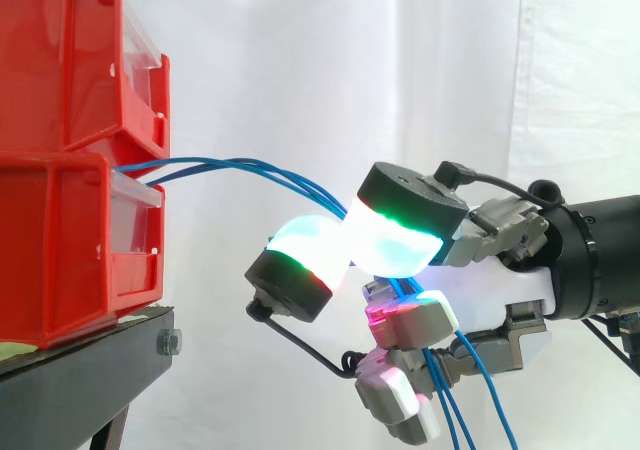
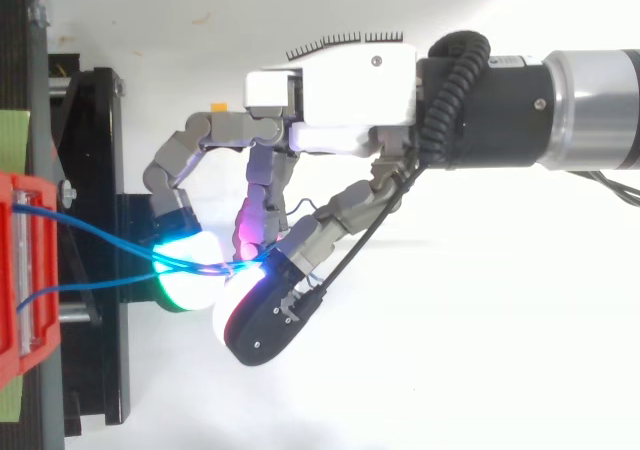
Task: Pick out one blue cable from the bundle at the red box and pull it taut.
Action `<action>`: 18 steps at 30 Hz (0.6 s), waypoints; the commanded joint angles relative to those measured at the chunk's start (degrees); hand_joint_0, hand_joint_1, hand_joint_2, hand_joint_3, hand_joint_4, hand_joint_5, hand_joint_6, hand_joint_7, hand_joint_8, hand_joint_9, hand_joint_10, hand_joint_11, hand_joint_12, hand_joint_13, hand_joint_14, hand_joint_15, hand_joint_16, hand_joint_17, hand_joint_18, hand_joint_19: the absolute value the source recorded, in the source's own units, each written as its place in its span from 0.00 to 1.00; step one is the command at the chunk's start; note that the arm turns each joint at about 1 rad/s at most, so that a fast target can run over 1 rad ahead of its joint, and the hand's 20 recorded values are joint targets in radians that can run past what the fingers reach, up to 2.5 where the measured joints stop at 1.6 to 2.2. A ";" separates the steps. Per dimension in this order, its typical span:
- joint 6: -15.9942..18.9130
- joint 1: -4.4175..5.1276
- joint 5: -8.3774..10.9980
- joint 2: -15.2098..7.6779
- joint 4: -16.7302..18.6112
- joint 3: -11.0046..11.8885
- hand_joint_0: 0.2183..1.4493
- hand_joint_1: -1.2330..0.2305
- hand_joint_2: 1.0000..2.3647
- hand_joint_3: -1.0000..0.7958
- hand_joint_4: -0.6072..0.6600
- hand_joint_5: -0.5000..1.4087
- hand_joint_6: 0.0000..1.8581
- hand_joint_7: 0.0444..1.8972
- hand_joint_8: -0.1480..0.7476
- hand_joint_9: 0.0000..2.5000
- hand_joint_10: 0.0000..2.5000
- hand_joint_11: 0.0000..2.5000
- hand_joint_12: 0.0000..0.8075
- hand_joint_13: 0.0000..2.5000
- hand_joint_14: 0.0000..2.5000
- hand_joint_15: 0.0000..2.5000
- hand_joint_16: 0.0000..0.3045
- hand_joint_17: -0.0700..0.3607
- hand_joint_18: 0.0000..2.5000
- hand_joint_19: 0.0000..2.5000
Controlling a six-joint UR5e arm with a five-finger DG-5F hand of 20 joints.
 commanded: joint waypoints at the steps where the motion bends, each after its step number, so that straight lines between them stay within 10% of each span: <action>1: 0.00 -0.07 -0.32 0.00 0.00 0.03 0.23 0.23 0.00 0.28 0.44 0.22 0.48 0.51 0.52 0.57 0.01 0.33 0.46 0.47 0.01 0.25 0.17 0.44 0.41 0.32; 18: 0.00 -0.07 -0.32 0.00 0.00 0.03 0.14 0.38 0.00 0.28 0.48 0.22 0.45 0.48 0.54 0.57 0.01 0.31 0.52 0.48 0.01 0.24 0.22 0.50 0.44 0.31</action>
